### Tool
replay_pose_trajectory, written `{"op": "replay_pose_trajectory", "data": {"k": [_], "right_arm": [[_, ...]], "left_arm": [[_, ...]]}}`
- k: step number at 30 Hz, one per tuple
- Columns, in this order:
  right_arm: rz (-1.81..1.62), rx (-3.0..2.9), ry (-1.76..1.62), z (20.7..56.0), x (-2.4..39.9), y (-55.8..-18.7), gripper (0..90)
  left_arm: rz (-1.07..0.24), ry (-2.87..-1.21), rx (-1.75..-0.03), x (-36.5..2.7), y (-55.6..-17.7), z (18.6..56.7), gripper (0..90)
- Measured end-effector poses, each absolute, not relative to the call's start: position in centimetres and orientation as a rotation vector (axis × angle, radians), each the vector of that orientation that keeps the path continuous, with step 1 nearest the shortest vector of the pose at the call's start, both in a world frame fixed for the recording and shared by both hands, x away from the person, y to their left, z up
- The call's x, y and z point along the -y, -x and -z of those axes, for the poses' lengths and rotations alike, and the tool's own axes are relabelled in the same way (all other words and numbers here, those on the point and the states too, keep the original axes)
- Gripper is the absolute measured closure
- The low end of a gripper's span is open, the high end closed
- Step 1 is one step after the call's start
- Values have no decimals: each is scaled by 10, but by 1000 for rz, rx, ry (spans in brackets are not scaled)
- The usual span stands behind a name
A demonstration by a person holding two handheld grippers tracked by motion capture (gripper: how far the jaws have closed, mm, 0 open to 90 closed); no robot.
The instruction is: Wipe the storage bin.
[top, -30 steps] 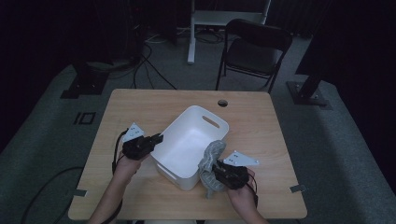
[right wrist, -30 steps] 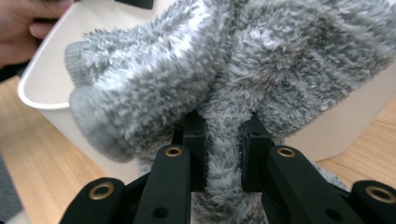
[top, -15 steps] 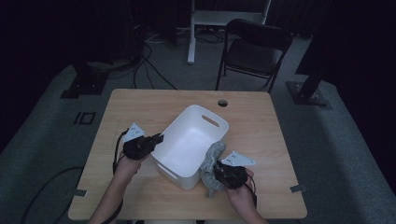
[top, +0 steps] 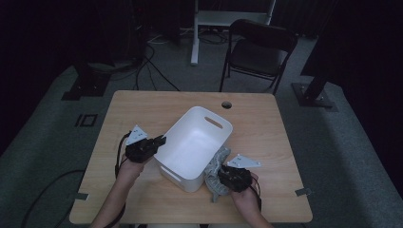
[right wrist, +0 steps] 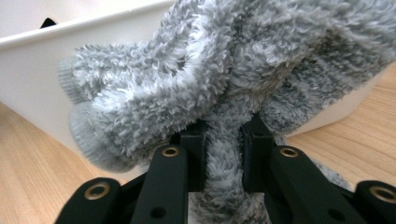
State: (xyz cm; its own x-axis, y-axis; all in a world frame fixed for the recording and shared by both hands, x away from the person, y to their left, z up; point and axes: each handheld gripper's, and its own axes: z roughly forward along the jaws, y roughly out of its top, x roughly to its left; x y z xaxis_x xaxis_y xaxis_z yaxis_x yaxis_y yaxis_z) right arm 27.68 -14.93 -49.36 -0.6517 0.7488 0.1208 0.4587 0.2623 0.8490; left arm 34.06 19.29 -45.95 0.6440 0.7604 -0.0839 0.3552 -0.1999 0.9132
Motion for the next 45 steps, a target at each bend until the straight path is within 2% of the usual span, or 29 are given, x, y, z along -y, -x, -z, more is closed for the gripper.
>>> {"op": "replay_pose_trajectory", "data": {"k": [4,9,15,24,30,45], "right_arm": [[-1337,-2224,-1113,494,149,-277,738],[-1346,-2245,-1099,494,152,-280,672],[-1347,-2252,-1050,483,153,-271,738],[-1479,-2194,-907,455,151,-236,749],[-1419,-2223,-873,462,133,-238,753],[-1347,-2235,-914,481,130,-244,754]], "left_arm": [[-477,-1805,-894,-193,-341,459,838],[-474,-1806,-896,-193,-341,459,837],[-475,-1803,-900,-193,-342,459,837],[-472,-1791,-910,-193,-341,460,837],[-454,-1791,-901,-194,-342,460,837],[-450,-1785,-904,-193,-341,460,838]]}}
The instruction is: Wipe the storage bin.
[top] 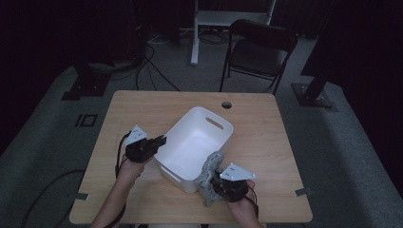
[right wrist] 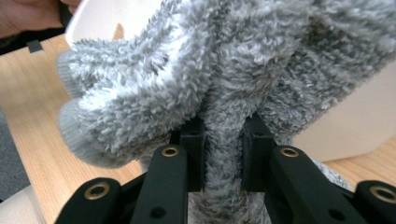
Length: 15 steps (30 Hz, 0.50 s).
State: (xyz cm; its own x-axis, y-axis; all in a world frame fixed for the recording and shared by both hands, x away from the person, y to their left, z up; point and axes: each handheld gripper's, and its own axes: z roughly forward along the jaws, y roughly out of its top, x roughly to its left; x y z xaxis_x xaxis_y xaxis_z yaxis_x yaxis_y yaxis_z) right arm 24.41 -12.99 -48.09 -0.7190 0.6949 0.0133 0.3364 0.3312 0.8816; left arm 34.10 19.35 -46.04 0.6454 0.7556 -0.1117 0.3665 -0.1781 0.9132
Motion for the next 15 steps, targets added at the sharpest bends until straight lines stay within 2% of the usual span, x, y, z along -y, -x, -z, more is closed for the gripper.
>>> {"op": "replay_pose_trajectory", "data": {"k": [8,15], "right_arm": [[-1338,-2270,-965,490,134,-249,755],[-1381,-2195,-978,476,145,-248,754]], "left_arm": [[-470,-1798,-892,-191,-341,460,837],[-466,-1798,-891,-190,-342,460,837]]}}
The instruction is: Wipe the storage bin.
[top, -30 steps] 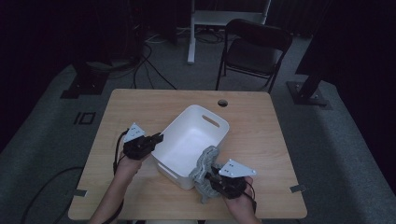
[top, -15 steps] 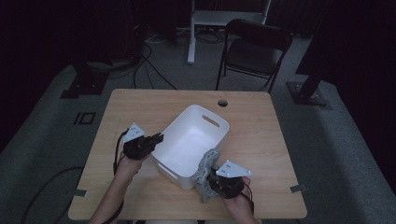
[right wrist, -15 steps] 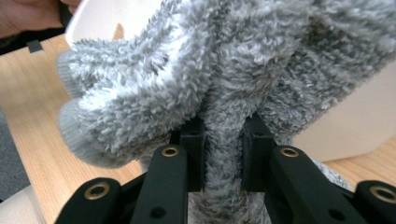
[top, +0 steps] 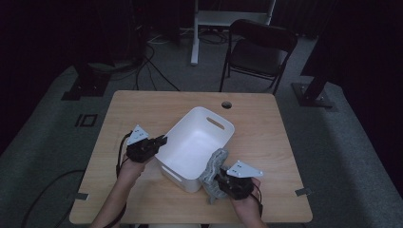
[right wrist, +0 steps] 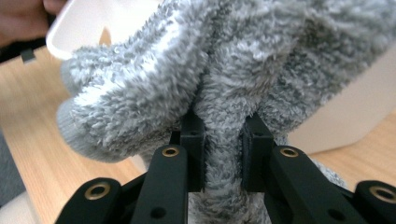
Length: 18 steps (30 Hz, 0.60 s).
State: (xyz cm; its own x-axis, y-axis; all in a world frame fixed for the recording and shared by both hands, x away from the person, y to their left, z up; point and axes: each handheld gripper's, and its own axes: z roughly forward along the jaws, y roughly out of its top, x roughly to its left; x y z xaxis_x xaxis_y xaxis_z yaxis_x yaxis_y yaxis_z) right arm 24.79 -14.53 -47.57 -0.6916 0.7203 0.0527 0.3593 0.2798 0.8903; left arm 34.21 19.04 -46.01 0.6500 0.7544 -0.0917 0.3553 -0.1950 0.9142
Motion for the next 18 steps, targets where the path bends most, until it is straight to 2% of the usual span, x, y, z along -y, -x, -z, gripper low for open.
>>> {"op": "replay_pose_trajectory", "data": {"k": [5,14,18], "right_arm": [[-1415,-2137,-981,468,150,-251,754],[-1340,-2186,-1032,486,148,-264,756],[-1350,-2183,-1041,484,153,-264,755]], "left_arm": [[-454,-1800,-884,-190,-343,460,837],[-451,-1790,-889,-191,-343,461,836],[-451,-1789,-896,-190,-344,460,836]]}}
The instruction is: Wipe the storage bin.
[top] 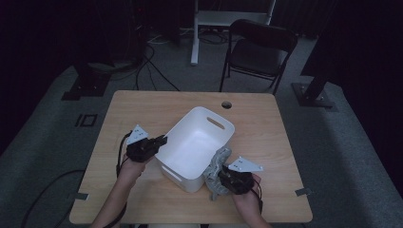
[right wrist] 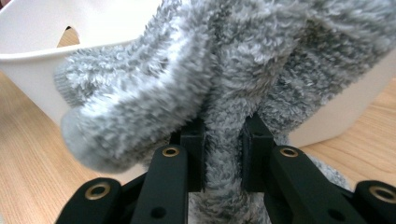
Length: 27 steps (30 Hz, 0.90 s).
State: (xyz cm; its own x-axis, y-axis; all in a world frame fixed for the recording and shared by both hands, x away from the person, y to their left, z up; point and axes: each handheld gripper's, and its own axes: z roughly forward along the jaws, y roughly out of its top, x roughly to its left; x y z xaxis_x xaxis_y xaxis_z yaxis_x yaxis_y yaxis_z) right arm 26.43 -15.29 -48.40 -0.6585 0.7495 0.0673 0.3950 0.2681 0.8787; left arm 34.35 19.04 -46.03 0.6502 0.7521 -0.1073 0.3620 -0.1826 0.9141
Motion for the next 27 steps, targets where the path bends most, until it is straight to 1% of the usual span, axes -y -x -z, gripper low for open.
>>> {"op": "replay_pose_trajectory", "data": {"k": [6,11,21,27], "right_arm": [[-1423,-2098,-1063,467,168,-268,755],[-1391,-2103,-1046,472,159,-274,758],[-1336,-2178,-1129,491,162,-285,757],[-1377,-2075,-1151,471,179,-285,757]], "left_arm": [[-438,-1792,-886,-190,-345,460,836],[-430,-1794,-881,-190,-345,460,835],[-446,-1789,-892,-190,-346,460,835],[-440,-1778,-896,-190,-346,461,835]]}}
